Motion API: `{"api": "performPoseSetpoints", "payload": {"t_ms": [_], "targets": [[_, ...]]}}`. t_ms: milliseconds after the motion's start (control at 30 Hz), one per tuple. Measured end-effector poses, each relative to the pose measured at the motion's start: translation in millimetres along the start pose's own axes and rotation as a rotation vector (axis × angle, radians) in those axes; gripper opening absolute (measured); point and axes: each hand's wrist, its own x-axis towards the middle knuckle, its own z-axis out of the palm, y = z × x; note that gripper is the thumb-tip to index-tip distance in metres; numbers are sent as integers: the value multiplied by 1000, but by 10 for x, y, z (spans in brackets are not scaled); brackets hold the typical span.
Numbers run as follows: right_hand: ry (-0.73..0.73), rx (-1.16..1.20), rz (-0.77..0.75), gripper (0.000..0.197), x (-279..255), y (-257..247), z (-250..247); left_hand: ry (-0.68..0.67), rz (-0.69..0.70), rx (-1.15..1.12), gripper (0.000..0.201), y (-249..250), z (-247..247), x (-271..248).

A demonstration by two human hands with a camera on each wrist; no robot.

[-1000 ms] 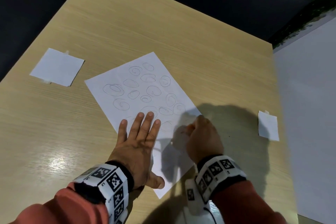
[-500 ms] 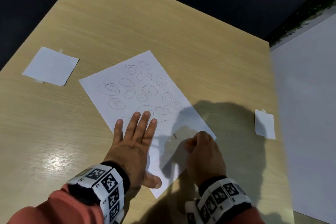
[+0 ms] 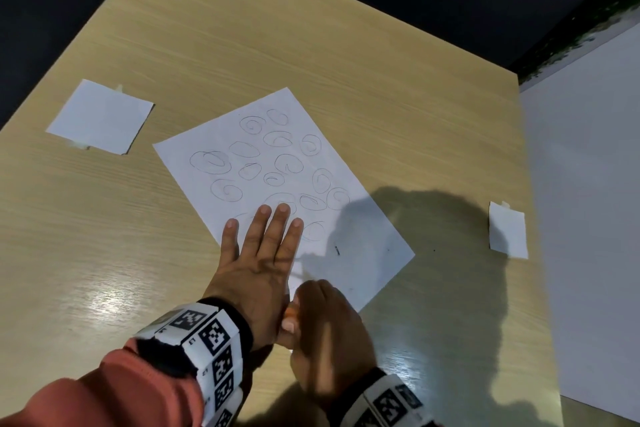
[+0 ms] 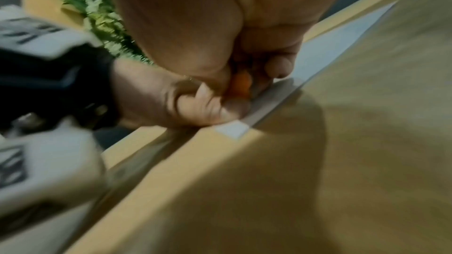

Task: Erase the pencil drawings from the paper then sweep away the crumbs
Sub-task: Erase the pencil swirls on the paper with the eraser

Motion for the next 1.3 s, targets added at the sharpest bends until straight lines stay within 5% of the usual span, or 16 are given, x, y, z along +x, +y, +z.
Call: {"api": "performPoseSetpoints", "payload": {"t_ms": [67, 133, 200, 367, 500, 633, 700, 900, 1000, 1133, 1300], "targets": [[42, -36, 15, 7, 43, 124, -7, -41, 10, 40, 119, 15, -2, 9], [182, -32, 190, 11, 175, 292, -148, -108, -1, 37, 144, 40, -6, 13], [189, -43, 304, 16, 271, 412, -280, -117, -13, -8, 144, 75, -1, -14], [144, -50, 288, 15, 237, 435, -375, -100, -43, 17, 125, 94, 9, -262], [223, -38, 212, 8, 101, 424, -386, 51, -9, -18, 103, 50, -31, -438], [173, 54, 127, 7, -117, 271, -236, 166, 49, 50, 52, -36, -113, -422], [136, 48, 139, 9, -174, 331, -130, 227, 72, 66, 43, -112, -177, -368], [222, 40, 305, 33, -163, 604, -233, 167, 89, 77, 95, -407, 14, -251], [228, 112, 286, 16, -93, 416, -156, 136, 52, 54, 114, -389, 56, -256], [105, 270, 214, 10, 72, -95, 90, 163, 62, 74, 112, -329, 89, -244], [33, 147, 194, 16, 222, -429, 160, 111, -21, 15, 102, -379, 174, -276]]}}
